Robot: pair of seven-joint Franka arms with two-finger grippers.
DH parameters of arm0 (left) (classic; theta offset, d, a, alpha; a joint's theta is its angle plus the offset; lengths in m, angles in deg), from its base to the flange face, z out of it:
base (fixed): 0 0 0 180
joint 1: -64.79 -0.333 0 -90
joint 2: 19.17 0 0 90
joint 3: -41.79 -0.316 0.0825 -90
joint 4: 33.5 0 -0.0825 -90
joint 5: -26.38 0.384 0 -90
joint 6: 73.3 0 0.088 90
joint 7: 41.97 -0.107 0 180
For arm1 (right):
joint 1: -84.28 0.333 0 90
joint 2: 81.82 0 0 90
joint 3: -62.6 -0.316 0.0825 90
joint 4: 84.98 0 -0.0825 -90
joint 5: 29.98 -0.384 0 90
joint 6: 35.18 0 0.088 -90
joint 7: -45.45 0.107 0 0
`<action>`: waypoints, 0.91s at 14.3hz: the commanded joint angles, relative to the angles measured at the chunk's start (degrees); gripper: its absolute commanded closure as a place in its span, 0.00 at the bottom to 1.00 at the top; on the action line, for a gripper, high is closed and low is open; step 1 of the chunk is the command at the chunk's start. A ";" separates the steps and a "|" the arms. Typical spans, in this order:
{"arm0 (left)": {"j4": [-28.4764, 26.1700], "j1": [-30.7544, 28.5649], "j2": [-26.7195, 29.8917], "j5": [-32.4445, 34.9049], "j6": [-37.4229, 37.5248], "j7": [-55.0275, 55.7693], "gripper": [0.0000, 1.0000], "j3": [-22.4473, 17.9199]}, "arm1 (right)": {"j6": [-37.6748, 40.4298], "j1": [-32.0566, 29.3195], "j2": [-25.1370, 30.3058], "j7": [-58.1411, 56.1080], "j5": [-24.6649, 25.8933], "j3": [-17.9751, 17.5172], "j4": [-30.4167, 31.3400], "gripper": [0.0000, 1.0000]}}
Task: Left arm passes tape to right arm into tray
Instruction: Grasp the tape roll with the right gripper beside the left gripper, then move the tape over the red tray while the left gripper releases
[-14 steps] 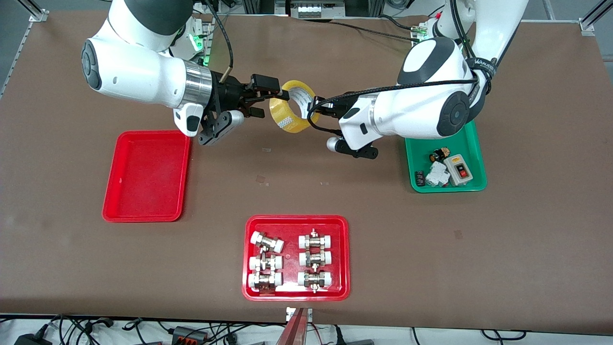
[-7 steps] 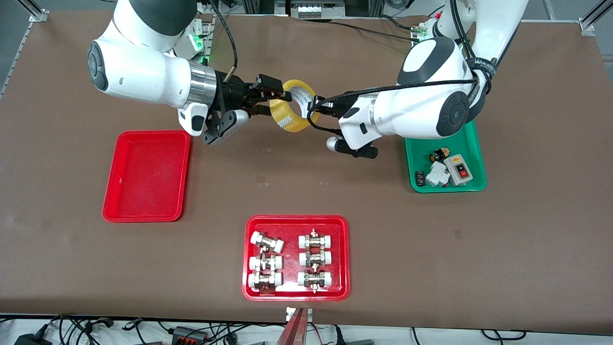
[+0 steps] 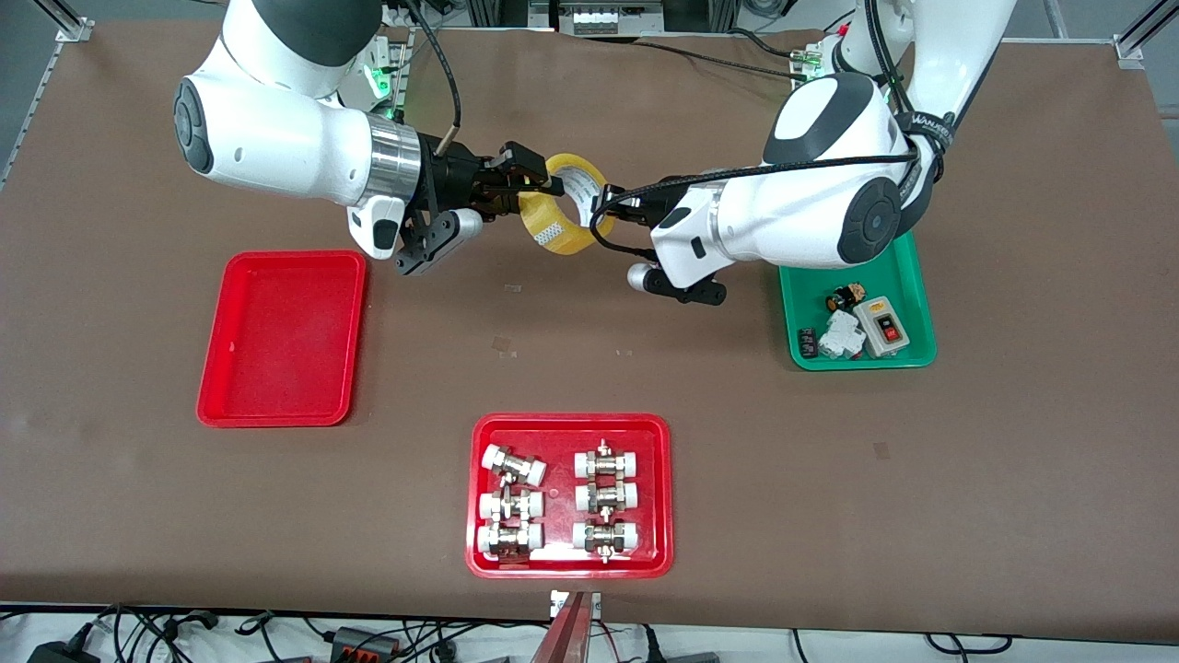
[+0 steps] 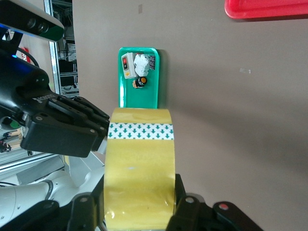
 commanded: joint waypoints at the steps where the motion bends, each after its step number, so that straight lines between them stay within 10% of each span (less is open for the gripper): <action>1: 1.03 -0.52 0.49 -1.03 1.28 -0.03 1.00 0.34 | 0.16 0.35 -0.51 -0.13 -0.24 0.42 -0.60 0.58; 3: 1.12 -0.61 0.57 -0.76 2.85 0.23 0.86 0.34 | 0.25 0.35 -0.51 -0.22 -0.24 0.42 -0.60 0.58; 4: 1.12 -0.78 0.75 -0.50 3.65 0.32 0.16 0.26 | 0.16 0.35 -0.51 -0.22 -0.24 0.42 -0.60 0.59; 5: 1.03 -0.96 1.45 -0.41 3.92 0.32 0.00 0.17 | 0.16 0.27 -0.51 -0.30 -0.24 0.42 -0.60 0.59; 13: 0.94 -14.13 2.95 10.02 19.56 -8.09 0.00 0.08 | 0.95 -6.48 -2.09 -2.76 0.64 1.03 -0.25 0.58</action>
